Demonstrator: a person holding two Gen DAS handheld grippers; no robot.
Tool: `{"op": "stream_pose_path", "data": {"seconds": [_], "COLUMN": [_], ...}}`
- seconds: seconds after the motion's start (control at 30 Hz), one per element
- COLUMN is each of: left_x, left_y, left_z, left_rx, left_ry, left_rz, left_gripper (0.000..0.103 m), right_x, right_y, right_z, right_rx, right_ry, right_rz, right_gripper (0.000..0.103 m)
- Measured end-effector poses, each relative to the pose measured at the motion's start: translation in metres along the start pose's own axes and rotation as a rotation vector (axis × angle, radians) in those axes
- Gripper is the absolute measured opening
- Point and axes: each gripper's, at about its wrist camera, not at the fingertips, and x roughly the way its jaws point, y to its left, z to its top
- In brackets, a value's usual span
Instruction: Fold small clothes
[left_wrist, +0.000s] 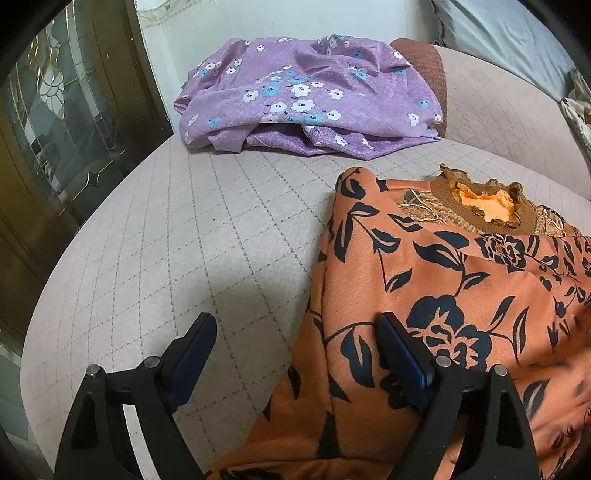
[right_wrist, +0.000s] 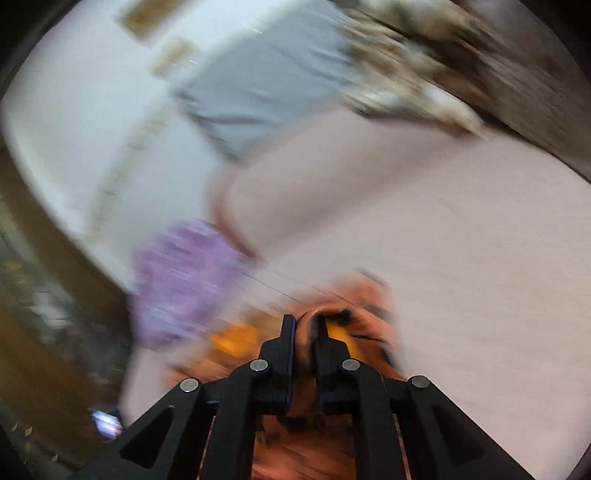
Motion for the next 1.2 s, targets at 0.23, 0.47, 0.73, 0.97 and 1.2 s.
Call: {"op": "stream_pose_path", "data": {"seconds": [0.23,0.47,0.73,0.97,1.2], "left_x": [-0.015,-0.012,0.059,0.053,0.031], "left_y": [-0.004,0.017,-0.006,-0.025,-0.012], "left_z": [-0.004,0.029,0.058,0.063,0.067], "left_rx": [0.043,-0.039,-0.155,-0.067,-0.13], "left_ry": [-0.04,-0.113,0.19,0.115,0.048], "left_rz": [0.064,0.055,-0.219,-0.262,-0.28], "left_gripper": [0.089,0.089,0.089,0.031,0.013], "right_x": [-0.001,0.013,0.075,0.052,0.025], "right_y": [-0.07,-0.023,-0.033,-0.009,0.011], "right_z": [-0.024,-0.001,-0.018,-0.016,-0.004], "right_rx": [0.112,-0.056,-0.06,-0.145,-0.16], "right_ry": [0.122,0.031,0.187,0.063,-0.094], "right_rz": [-0.11,-0.035,-0.08,-0.032,0.042], "right_gripper": [0.014,0.093,0.035,0.01,0.01]}}
